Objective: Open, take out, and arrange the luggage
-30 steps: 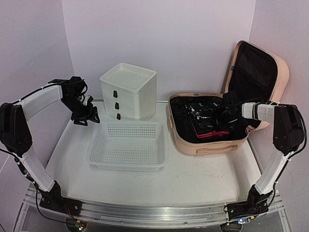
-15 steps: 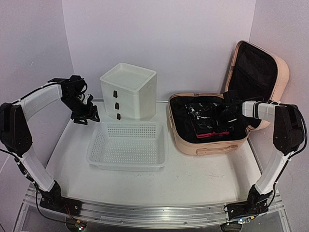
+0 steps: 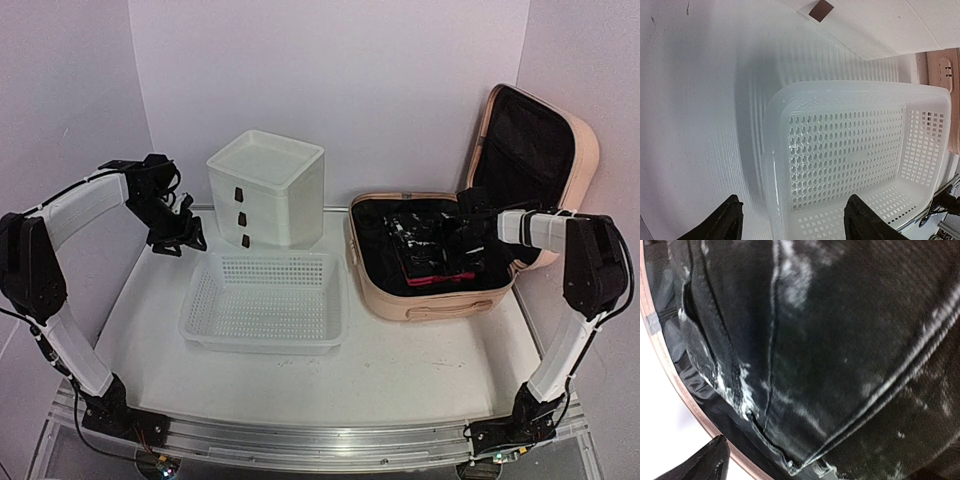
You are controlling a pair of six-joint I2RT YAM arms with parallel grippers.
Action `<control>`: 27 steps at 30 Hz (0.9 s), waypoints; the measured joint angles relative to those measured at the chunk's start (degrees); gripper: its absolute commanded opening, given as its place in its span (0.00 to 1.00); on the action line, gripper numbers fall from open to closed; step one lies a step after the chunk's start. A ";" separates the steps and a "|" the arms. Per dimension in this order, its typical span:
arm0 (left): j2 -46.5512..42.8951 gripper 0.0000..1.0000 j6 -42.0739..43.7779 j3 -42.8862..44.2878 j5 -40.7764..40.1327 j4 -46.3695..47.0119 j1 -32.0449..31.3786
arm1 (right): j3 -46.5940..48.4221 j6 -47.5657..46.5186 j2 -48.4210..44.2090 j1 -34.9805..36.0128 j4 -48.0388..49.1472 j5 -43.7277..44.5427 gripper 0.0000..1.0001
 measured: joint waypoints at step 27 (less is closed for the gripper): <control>0.00 0.70 0.20 0.20 -0.37 -0.22 0.00 | -3.37 3.98 0.22 0.42 1.64 5.51 0.14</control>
